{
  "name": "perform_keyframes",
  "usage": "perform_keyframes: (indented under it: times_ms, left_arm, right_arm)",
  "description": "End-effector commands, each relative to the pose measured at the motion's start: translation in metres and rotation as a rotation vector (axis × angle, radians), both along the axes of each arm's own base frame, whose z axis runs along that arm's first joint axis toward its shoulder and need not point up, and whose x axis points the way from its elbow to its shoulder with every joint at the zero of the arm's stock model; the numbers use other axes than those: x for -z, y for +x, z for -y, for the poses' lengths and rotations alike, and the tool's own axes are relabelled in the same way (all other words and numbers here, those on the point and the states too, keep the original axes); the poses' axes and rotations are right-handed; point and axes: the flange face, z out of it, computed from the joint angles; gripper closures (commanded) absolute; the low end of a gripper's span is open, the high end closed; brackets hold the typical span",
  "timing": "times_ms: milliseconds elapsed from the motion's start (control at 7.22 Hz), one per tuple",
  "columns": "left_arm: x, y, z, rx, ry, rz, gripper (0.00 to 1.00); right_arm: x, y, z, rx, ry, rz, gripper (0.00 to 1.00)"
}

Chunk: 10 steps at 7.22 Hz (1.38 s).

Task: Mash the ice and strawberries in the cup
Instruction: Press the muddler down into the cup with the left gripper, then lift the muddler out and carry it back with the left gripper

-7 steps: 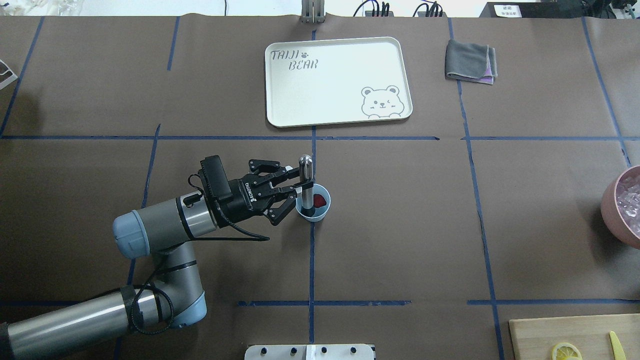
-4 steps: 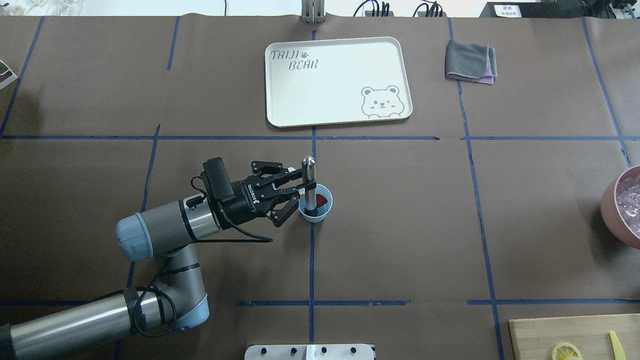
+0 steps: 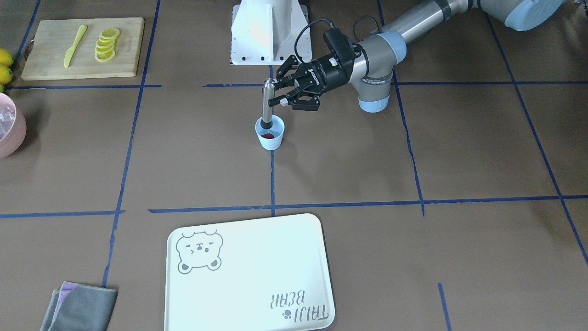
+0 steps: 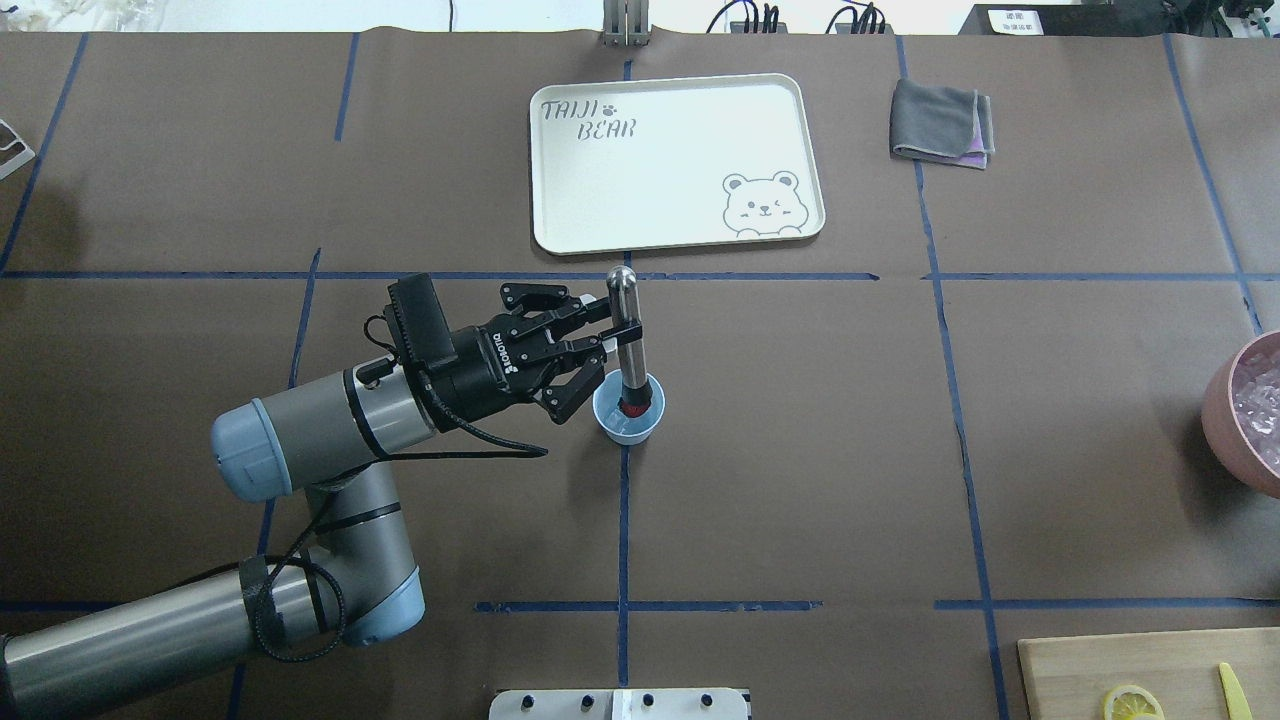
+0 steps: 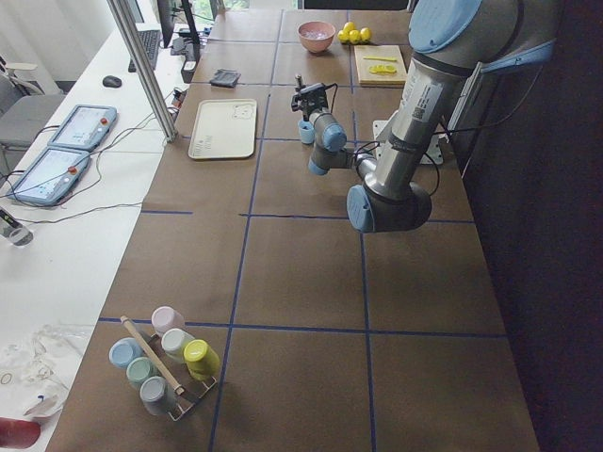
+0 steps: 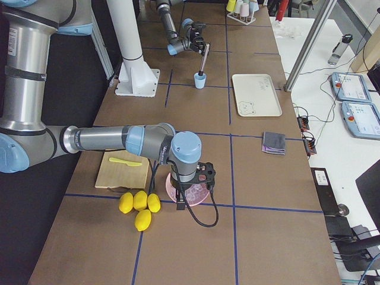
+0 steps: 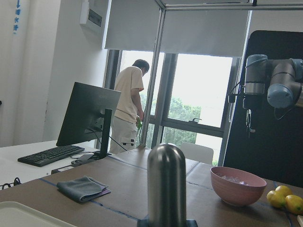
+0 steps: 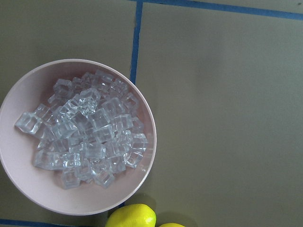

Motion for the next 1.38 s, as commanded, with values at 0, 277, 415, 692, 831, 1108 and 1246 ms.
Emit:
perform_keyframes:
  times_ms: [0, 277, 415, 692, 831, 1108, 1246]
  left_arm:
    - [0.03, -0.017, -0.001, 0.008, -0.01, 0.026, 1.0]
    - [0.066, -0.049, -0.015, 0.007, -0.052, 0.123, 1.0]
    - [0.093, -0.071, -0.027, -0.01, -0.079, 0.208, 1.0]
    - [0.135, -0.112, -0.034, -0.031, -0.156, 0.417, 1.0]
    - [0.135, -0.122, -0.027, -0.052, -0.211, 0.55, 1.0]
    - [0.1, -0.142, 0.016, -0.124, -0.335, 0.767, 1.0]
    - [0.086, -0.156, 0.033, -0.191, -0.413, 0.857, 1.0]
  right_arm:
    - [0.0, -0.001, 0.0, 0.001, 0.001, 0.0, 0.01]
    - [0.0, -0.001, -0.001, 0.0, -0.002, 0.001, 0.01]
    - [0.0, 0.001, 0.0, -0.003, -0.001, 0.0, 0.01]
    - [0.0, -0.001, -0.001, 0.001, -0.001, 0.001, 0.01]
    - [0.0, -0.001, -0.001, 0.002, 0.0, 0.001, 0.01]
    - [-0.002, -0.001, -0.003, 0.006, -0.002, 0.002, 0.01]
    - [-0.001, -0.001, -0.002, 0.006, 0.001, 0.001, 0.01]
